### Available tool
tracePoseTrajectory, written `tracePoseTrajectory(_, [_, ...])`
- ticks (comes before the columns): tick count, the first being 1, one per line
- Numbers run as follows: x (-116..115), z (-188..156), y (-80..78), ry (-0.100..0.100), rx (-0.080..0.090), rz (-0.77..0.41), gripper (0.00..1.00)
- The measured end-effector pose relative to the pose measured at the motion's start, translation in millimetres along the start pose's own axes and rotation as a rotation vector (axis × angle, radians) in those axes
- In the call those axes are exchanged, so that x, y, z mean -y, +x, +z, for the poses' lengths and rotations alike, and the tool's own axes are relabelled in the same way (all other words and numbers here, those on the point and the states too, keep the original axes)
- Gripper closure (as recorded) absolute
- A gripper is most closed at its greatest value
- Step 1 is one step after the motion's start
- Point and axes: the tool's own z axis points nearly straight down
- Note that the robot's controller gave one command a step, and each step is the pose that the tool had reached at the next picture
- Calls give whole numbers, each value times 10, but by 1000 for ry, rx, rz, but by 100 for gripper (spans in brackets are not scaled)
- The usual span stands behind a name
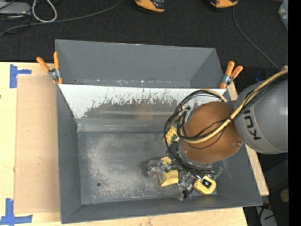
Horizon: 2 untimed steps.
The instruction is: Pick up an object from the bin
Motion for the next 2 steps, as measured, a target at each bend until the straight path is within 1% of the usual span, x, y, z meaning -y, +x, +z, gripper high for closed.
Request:
tracePoseTrajectory(1, [688, 445, 149, 8, 9, 27, 0])
tracePoseTrajectory(2, [748, 433, 175, 7, 16, -312, 100])
